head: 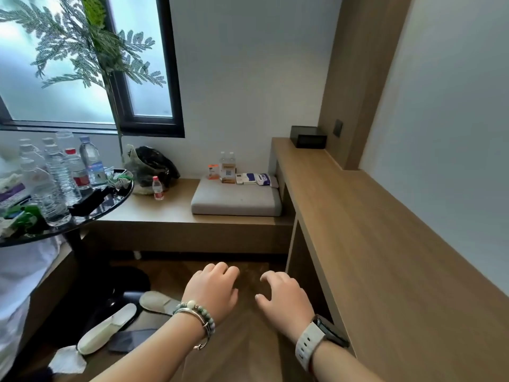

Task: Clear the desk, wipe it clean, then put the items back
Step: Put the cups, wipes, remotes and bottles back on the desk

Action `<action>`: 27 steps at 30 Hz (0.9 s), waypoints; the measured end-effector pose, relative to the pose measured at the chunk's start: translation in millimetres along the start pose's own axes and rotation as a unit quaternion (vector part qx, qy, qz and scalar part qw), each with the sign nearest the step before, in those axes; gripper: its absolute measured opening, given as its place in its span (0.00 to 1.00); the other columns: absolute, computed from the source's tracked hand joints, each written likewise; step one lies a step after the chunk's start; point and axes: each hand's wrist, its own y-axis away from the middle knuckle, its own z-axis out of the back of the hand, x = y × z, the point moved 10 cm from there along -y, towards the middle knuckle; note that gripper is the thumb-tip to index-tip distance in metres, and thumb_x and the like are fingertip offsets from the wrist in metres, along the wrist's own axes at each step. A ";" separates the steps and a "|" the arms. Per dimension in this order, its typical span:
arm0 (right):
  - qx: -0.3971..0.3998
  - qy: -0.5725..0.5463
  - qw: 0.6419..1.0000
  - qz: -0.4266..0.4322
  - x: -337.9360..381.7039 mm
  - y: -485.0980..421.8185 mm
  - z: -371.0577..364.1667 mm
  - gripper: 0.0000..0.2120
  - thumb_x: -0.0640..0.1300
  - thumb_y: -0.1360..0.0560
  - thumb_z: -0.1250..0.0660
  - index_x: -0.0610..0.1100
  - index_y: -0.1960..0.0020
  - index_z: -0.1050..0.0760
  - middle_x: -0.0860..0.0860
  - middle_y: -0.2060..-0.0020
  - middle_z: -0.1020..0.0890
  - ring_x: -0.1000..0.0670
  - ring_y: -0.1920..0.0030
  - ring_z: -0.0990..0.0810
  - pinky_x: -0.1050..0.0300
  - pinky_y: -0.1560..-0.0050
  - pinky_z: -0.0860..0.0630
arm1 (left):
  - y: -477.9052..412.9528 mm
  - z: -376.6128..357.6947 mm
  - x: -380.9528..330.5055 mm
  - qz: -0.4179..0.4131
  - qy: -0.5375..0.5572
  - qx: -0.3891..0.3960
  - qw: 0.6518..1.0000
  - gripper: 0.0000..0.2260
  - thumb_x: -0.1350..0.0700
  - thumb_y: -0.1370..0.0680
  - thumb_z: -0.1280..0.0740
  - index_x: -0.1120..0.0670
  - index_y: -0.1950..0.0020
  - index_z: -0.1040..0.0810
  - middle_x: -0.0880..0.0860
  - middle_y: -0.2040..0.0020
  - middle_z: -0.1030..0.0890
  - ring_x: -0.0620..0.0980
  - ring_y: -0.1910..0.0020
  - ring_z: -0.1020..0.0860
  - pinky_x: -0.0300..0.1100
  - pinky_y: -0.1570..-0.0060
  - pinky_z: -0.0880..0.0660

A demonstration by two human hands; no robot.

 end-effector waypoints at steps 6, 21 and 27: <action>0.023 0.001 1.000 0.018 8.3 -106.5 -13.2 0.17 0.53 0.22 0.40 0.52 0.34 0.32 0.53 0.37 0.28 0.49 0.37 0.30 0.57 0.40 0.31 | -72.1 -34.0 74.2 0.075 0.043 0.035 0.996 0.11 0.49 0.33 0.27 0.51 0.53 0.22 0.48 0.58 0.22 0.51 0.59 0.21 0.42 0.66 0.28; 0.048 -0.041 0.998 -0.010 53.9 -401.9 -58.5 0.16 0.52 0.22 0.40 0.52 0.35 0.32 0.54 0.38 0.28 0.52 0.37 0.30 0.59 0.39 0.32 | -299.1 -124.7 271.6 0.087 0.061 0.085 0.991 0.17 0.49 0.21 0.42 0.48 0.33 0.34 0.48 0.37 0.29 0.50 0.38 0.30 0.42 0.43 0.30; 0.059 -0.058 0.995 -0.051 20.8 -500.5 -69.0 0.17 0.51 0.23 0.40 0.52 0.35 0.32 0.54 0.36 0.29 0.51 0.36 0.30 0.57 0.39 0.31 | -395.1 -164.6 303.6 0.068 0.072 0.112 0.989 0.16 0.49 0.21 0.42 0.49 0.33 0.32 0.49 0.36 0.29 0.50 0.38 0.30 0.42 0.42 0.30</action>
